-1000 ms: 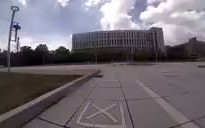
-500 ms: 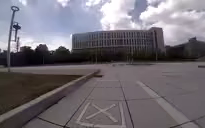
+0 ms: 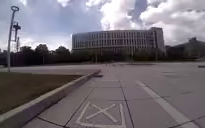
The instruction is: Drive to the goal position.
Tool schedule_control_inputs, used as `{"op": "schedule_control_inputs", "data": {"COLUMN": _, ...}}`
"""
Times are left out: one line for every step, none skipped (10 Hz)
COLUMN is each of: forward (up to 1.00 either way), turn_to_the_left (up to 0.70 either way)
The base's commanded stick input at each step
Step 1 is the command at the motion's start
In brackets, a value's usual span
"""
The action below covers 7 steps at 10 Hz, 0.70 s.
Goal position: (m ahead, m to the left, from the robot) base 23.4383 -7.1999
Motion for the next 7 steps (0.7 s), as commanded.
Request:
{"op": "schedule_control_inputs", "data": {"forward": 0.06, "turn_to_the_left": 0.00}}
{"op": "schedule_control_inputs", "data": {"forward": 0.06, "turn_to_the_left": 0.00}}
{"op": "schedule_control_inputs", "data": {"forward": 0.06, "turn_to_the_left": 0.00}}
{"op": "schedule_control_inputs", "data": {"forward": 0.06, "turn_to_the_left": 0.00}}
{"op": "schedule_control_inputs", "data": {"forward": 0.05, "turn_to_the_left": 0.00}}
{"op": "schedule_control_inputs", "data": {"forward": 0.05, "turn_to_the_left": 0.00}}
{"op": "schedule_control_inputs", "data": {"forward": 0.05, "turn_to_the_left": 0.00}}
